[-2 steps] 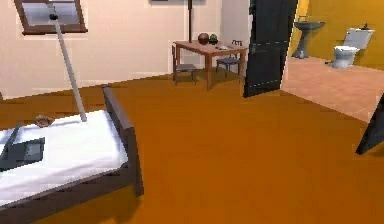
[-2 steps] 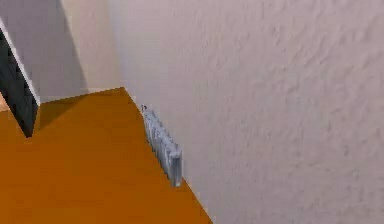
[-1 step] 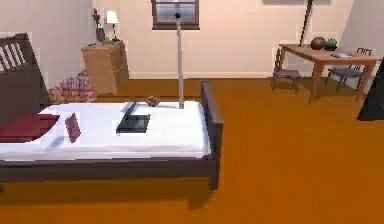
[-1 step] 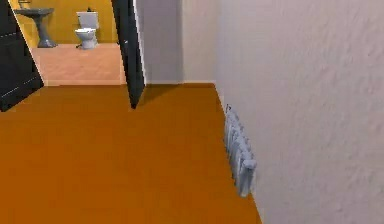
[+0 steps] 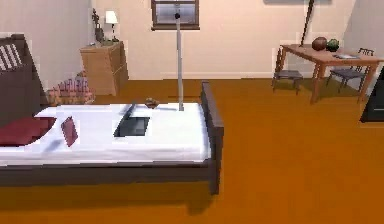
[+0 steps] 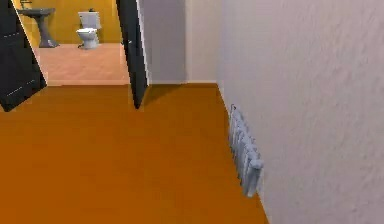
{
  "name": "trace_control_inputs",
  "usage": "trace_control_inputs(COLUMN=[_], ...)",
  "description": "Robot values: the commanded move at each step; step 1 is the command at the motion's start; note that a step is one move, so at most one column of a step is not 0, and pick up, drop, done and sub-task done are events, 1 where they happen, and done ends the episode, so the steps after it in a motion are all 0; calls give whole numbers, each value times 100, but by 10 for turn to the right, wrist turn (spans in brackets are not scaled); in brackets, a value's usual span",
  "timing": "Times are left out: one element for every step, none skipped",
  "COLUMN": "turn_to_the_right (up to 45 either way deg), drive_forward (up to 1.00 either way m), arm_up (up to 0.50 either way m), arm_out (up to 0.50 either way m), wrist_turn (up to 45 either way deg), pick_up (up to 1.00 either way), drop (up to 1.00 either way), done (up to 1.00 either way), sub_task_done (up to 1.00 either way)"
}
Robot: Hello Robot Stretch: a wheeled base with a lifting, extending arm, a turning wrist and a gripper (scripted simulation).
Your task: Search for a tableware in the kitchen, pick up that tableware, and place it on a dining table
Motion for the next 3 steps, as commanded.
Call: trace_control_inputs(turn_to_the_right=[450, 90, 30], drive_forward=[0, 0, 0], arm_up=[0, 0, 0], arm_out=[0, 0, 0], wrist_turn=[0, 0, 0], pick_up=[0, 0, 0], drop=[0, 0, 0], done=[0, 0, 0], sub_task_done=[0, 0, 0])
